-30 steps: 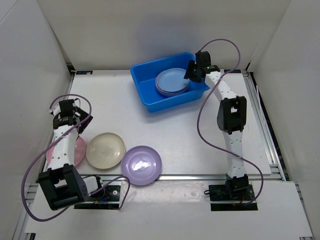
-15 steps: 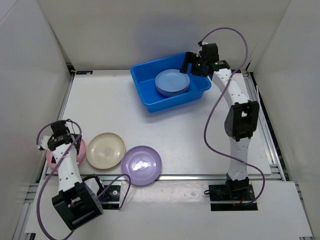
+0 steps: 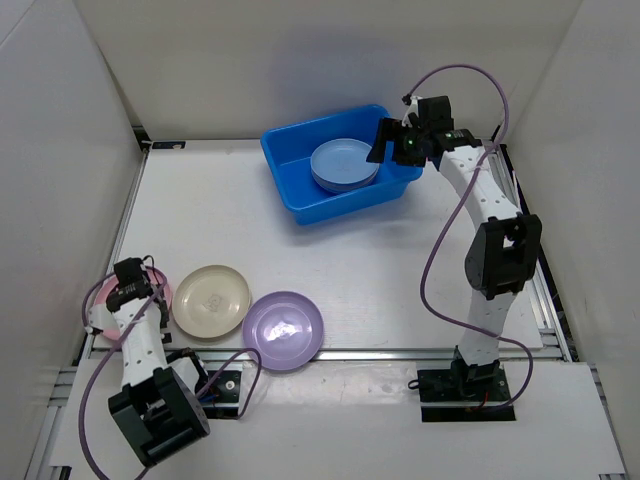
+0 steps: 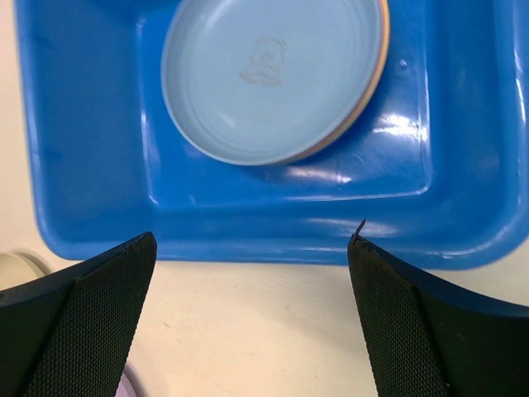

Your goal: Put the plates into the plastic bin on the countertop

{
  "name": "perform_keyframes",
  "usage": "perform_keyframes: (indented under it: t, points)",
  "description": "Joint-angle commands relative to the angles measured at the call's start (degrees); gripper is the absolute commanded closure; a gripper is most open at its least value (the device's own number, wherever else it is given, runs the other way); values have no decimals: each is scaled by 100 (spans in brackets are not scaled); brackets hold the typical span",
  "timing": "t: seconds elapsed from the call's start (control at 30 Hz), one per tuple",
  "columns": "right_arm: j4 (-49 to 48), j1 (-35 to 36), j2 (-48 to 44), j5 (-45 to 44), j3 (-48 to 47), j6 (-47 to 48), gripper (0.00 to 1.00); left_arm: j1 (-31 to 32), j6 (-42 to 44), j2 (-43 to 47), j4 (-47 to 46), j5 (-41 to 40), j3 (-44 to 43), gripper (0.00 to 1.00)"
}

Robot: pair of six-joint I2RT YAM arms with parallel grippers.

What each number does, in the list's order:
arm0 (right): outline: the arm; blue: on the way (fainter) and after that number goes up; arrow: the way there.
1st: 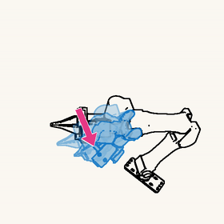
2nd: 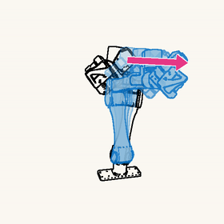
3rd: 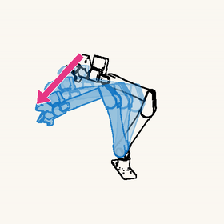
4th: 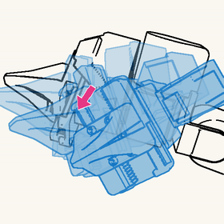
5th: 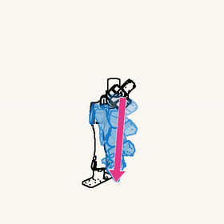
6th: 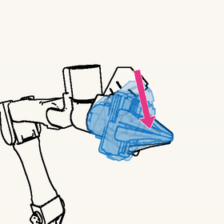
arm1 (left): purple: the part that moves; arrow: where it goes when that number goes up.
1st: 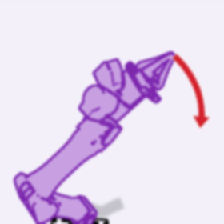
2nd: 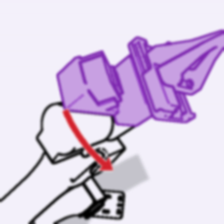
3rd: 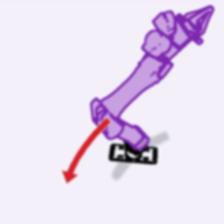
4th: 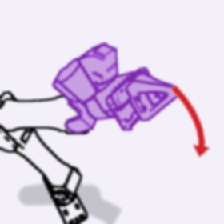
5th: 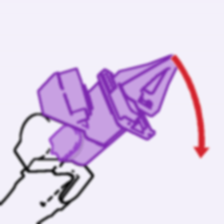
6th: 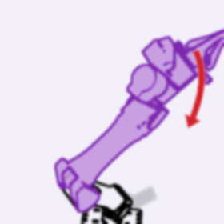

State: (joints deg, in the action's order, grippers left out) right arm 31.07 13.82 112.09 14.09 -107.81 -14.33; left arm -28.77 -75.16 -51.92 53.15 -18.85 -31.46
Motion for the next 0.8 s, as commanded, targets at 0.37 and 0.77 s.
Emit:
perform_keyframes:
  t: [0.37, 0.77]
  points:
    - [92, -222, -662, -345, 322, 308, 1, -146, -1098, -1380, -919, -822, 220, 24]
    - [163, -205, -785, -415, 252, 325, 1, -287, -852, -2033, -1500, -743, 158, 79]
